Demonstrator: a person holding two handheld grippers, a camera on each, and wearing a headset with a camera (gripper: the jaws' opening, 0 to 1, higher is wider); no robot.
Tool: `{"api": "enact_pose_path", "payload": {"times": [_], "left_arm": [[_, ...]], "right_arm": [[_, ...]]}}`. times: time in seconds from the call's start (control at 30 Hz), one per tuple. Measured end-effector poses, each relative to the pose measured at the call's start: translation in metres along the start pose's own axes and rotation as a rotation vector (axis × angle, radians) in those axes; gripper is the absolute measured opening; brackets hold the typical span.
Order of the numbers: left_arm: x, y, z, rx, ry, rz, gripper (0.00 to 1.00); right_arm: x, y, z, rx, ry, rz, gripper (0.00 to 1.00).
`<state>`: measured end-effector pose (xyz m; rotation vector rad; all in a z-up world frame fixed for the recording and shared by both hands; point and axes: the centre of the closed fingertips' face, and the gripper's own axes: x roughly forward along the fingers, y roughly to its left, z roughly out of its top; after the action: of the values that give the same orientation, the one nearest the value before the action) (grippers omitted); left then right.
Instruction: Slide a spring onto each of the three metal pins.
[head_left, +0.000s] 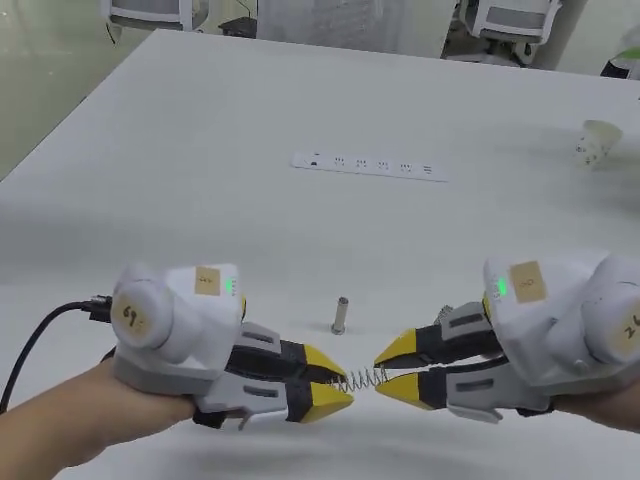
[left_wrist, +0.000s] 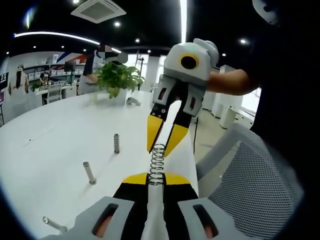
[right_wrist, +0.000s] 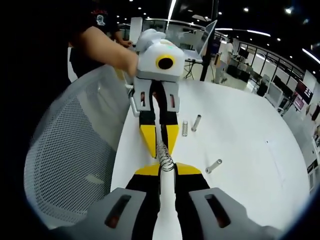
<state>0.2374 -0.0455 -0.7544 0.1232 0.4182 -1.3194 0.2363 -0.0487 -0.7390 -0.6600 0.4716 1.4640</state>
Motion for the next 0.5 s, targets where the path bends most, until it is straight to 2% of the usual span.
{"api": "enact_pose_path", "payload": {"times": [0.3,0.5], "left_arm": [[0.002,0.0,-0.005,0.006,0.011,0.002,0.02],[0.005,-0.001,-0.004,0.01,0.011,-0.003,0.02]], "right_arm": [[0.002,0.003,0.009,-0.022,-0.01,0.013,0.07],[0.001,0.006,0.019,0.007,-0.06,0.026,0.07]]}}
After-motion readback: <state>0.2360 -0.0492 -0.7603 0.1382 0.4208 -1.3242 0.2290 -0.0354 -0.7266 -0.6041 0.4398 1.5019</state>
